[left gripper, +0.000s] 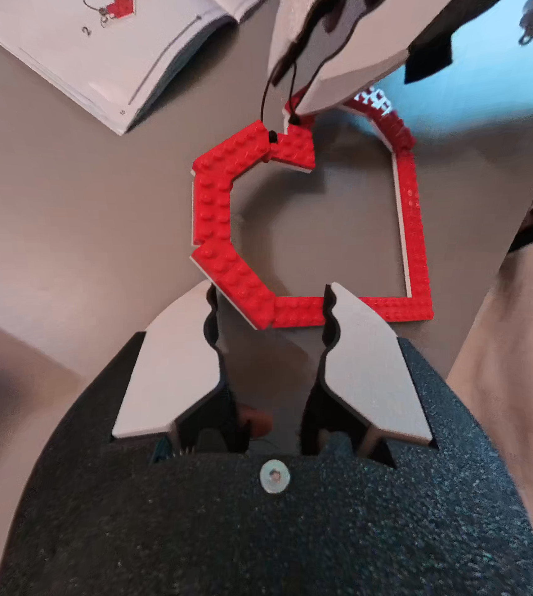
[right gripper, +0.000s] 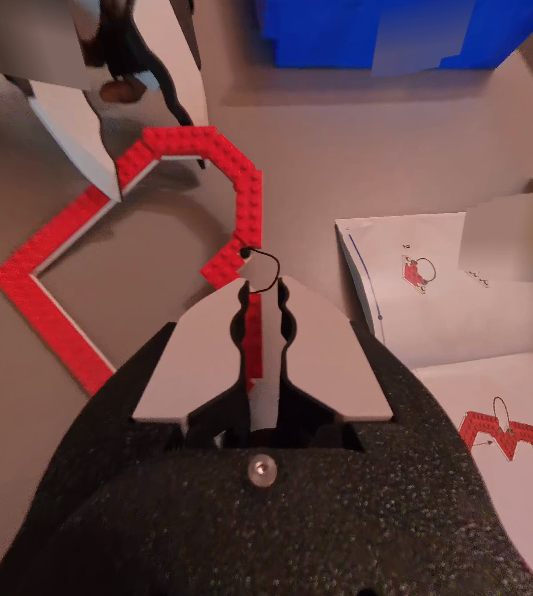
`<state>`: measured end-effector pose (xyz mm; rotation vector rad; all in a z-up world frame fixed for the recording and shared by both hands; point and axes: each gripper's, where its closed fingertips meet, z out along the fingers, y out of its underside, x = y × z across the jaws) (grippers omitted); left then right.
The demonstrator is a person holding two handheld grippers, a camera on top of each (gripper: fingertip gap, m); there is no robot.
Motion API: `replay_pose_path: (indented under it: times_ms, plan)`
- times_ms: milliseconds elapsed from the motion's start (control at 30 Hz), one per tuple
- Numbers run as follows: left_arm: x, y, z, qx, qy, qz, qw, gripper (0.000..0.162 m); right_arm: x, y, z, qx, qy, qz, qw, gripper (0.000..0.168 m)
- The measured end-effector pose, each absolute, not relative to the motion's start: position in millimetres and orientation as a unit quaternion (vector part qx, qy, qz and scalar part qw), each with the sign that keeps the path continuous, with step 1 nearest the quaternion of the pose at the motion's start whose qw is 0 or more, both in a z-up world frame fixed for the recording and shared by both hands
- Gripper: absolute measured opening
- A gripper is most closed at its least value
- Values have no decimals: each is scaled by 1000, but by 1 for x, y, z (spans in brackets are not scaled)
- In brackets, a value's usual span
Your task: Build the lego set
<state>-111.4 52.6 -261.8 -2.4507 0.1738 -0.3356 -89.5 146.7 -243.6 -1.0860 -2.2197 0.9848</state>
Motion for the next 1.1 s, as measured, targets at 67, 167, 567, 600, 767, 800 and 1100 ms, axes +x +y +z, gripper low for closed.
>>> replay_pose_path:
  times_ms: [67, 167, 567, 600, 767, 800, 1100]
  plan:
    - [-117, 50, -256, -938, 92, -127, 309, 63, -89, 143, -246, -393, -804, 358, 266, 22]
    - [-111, 47, -258, -939, 108, -171, 277, 62, -89, 142, -248, -396, -791, 359, 299, 27]
    - [-87, 68, -264, -917, -19, -185, 353, 88, -66, 192, -232, -503, -701, 289, 415, 35]
    - [-93, 66, -265, -926, -9, -147, 347, 99, -57, 210, -230, -546, -668, 280, 422, 36]
    - [-114, 83, -237, -926, 76, -2, 370, 107, -9, 275, -240, -712, -475, 283, 433, 50]
    - [-119, 94, -225, -914, 97, 18, 394, 95, -6, 280, -242, -727, -450, 294, 428, 51]
    - [-105, 257, -201, -845, 278, -1, 458, 22, -19, 315, -258, -764, -449, 236, 398, 52]
